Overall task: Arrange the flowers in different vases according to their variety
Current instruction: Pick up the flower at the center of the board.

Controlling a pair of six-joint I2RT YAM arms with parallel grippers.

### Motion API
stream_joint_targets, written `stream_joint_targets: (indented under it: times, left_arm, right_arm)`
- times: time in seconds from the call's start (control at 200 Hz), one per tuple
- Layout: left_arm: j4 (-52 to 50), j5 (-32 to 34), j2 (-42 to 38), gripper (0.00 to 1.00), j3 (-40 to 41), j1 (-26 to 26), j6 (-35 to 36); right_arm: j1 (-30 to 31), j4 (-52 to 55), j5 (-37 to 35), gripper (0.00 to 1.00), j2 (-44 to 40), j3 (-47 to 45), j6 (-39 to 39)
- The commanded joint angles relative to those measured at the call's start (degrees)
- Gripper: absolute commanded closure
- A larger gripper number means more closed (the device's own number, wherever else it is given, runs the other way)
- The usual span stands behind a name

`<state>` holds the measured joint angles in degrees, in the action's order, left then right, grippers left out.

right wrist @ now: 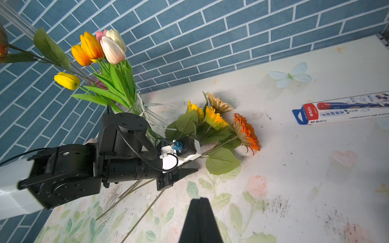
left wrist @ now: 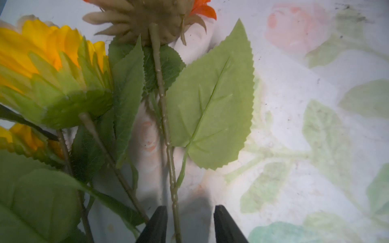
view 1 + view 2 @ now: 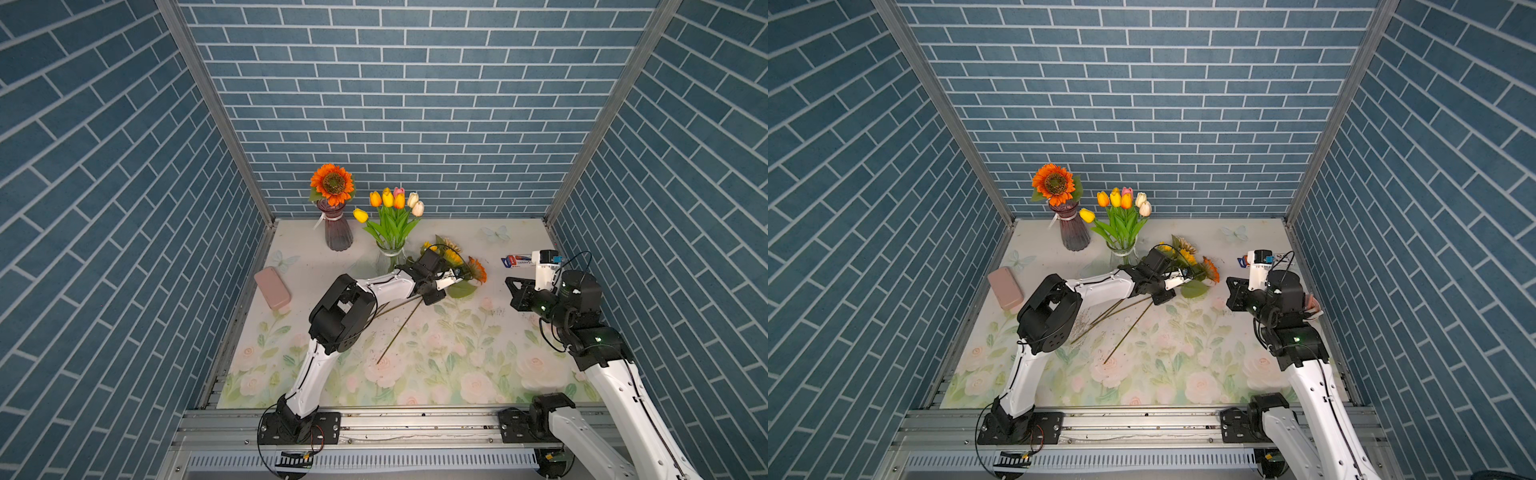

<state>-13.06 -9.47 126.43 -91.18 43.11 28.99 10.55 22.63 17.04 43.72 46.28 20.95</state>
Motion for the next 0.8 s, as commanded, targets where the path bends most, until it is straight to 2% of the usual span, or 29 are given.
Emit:
stream_joint_targets:
  times: [0.0, 0.12, 0.26, 0.51, 0.715, 0.765, 0.795]
  left_arm:
    - [1.64, -0.18, 0.96, 0.59, -1.35, -0.75, 0.10]
    - [1.75, -0.12, 1.53, 0.61, -1.88, -0.92, 0.15]
    - [1.46, -1.30, 2.36, 0.73, -2.32, -0.92, 0.03]
    - [-0.20, -2.99, 3.38, 0.72, -2.50, -0.89, -0.34]
    - [-0.08, -1.98, 3.37, 0.72, -1.69, -0.92, -0.03]
    - [-0.15, -1.79, 3.55, 0.73, -1.84, -0.92, -0.02]
    - [-0.32, -1.86, 3.69, 0.78, -1.98, -0.87, -0.07]
  right_arm:
    - [-0.23, -1.37, 0.72, 1.00, 0.35, -0.45, -1.57]
    - [-0.20, -1.54, 0.80, 1.00, 0.72, -0.40, -1.50]
    - [-0.25, -1.71, 0.88, 1.00, 0.85, -0.31, -1.42]
    - [-0.19, -1.53, 0.89, 1.00, 0.84, 0.00, -1.48]
    - [-0.21, -1.63, 1.07, 1.00, 0.97, 0.05, -1.53]
    - [-0.18, -1.63, 1.07, 1.00, 0.94, 0.04, -1.53]
    - [-0.22, -1.63, 0.99, 1.00, 0.98, 0.07, -1.53]
